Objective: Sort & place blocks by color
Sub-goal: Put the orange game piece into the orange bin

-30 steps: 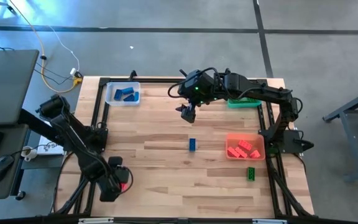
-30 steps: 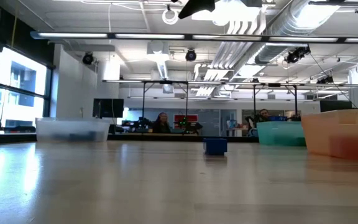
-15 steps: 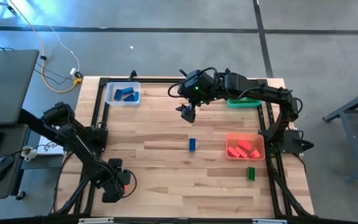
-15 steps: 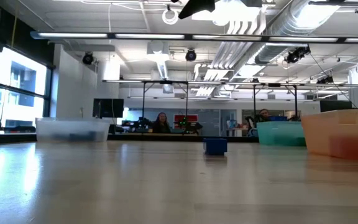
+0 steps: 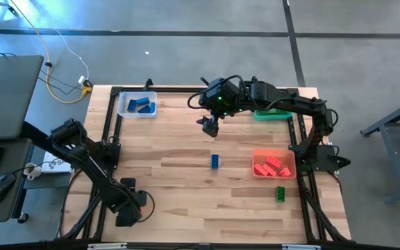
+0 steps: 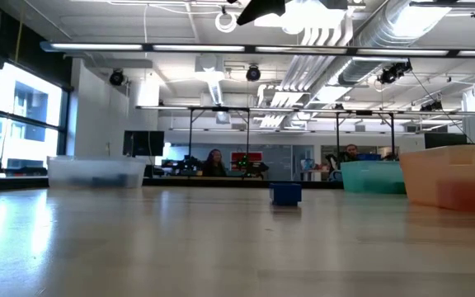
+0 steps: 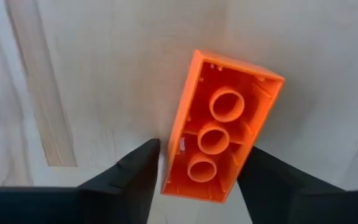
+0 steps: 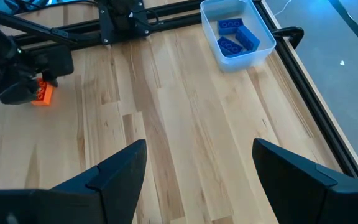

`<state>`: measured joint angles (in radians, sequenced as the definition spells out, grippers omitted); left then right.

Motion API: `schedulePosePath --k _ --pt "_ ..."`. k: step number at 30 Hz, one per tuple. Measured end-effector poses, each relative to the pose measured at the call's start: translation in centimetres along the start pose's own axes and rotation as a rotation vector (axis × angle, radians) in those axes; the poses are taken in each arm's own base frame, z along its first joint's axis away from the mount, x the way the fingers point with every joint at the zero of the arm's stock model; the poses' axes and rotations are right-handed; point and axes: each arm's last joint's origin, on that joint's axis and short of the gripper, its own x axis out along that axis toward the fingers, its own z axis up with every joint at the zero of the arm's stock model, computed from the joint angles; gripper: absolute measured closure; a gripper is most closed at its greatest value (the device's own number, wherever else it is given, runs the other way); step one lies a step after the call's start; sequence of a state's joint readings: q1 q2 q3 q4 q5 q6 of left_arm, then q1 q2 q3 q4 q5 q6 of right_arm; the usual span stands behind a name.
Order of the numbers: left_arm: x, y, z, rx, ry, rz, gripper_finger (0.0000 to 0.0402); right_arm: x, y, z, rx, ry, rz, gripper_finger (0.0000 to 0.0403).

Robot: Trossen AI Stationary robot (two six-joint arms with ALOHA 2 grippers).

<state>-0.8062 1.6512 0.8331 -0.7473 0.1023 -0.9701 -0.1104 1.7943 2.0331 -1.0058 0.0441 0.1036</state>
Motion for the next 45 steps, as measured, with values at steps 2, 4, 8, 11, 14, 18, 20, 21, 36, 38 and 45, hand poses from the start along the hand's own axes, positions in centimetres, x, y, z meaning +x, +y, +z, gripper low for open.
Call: schedulePosePath --k 2,4,8,11,14,18,20,21,36,38,45 --pt "0.0 0.1 0.0 -0.023 0.004 -0.001 0.0234 0.0 0.0 0.0 0.000 0.000 0.000 0.0121" --pt "-0.1 0.0 0.0 -0.026 0.009 -0.010 0.0262 0.0 0.0 0.0 0.000 0.000 0.000 0.0121" --pt "-0.3 -0.3 0.3 -0.030 0.021 -0.046 0.0296 0.0 0.0 0.0 0.000 0.000 0.000 0.0121" --pt "-0.8 -0.6 0.8 -0.038 0.002 -0.070 0.0296 0.0 0.0 0.0 -0.006 0.000 0.000 0.0121" --pt "-1.8 -0.5 1.5 -0.048 -0.057 -0.080 0.0296 0.0 0.1 0.0 -0.023 0.001 0.019 0.0121" --pt "-3.4 0.6 2.5 -0.055 -0.160 -0.077 0.0296 0.0 0.2 0.1 -0.026 -0.003 0.056 0.0121" --pt "-4.2 1.5 3.0 -0.056 -0.207 -0.055 0.0296 0.0 0.2 0.1 -0.022 -0.007 0.064 0.0121" --pt "-4.6 2.0 3.3 -0.055 -0.231 -0.038 0.0296 0.0 0.2 0.2 -0.012 -0.012 0.069 0.0121" --pt "-10.9 11.2 7.8 -0.017 -0.585 0.025 0.0296 -0.1 0.9 0.4 -0.074 -0.031 0.266 0.0121" --pt "-11.6 12.3 8.1 -0.005 -0.630 0.025 0.0296 -0.1 1.1 0.4 -0.086 -0.033 0.274 0.0121" --pt "-13.7 15.5 9.1 0.022 -0.775 -0.027 0.0296 -0.2 2.1 0.3 -0.114 -0.035 0.295 0.0121"
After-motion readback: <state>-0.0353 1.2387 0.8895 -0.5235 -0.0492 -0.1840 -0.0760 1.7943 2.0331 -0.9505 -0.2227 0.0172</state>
